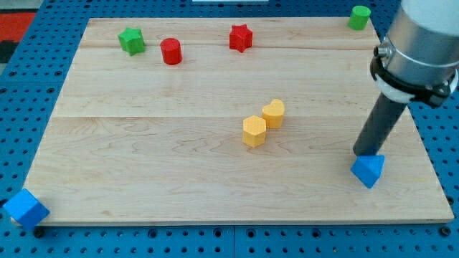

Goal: Move the blue triangle slightly right

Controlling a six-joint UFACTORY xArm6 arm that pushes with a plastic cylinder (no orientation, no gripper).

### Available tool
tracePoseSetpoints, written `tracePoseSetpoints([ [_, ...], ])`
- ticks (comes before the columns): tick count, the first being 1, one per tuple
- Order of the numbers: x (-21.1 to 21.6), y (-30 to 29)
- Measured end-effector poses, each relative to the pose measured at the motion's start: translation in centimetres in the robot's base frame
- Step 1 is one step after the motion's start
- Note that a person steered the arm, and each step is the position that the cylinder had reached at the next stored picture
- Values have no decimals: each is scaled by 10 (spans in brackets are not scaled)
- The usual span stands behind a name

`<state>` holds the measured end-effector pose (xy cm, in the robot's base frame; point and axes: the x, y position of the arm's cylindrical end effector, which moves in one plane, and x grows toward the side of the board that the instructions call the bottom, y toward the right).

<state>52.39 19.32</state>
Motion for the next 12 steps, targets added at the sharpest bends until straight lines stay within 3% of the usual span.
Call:
tracePoseSetpoints([
  [2,30,-24],
  [3,44,-87],
  [4,86,-102],
  [6,81,-102],
  [8,79,-55],
  [12,56,-20],
])
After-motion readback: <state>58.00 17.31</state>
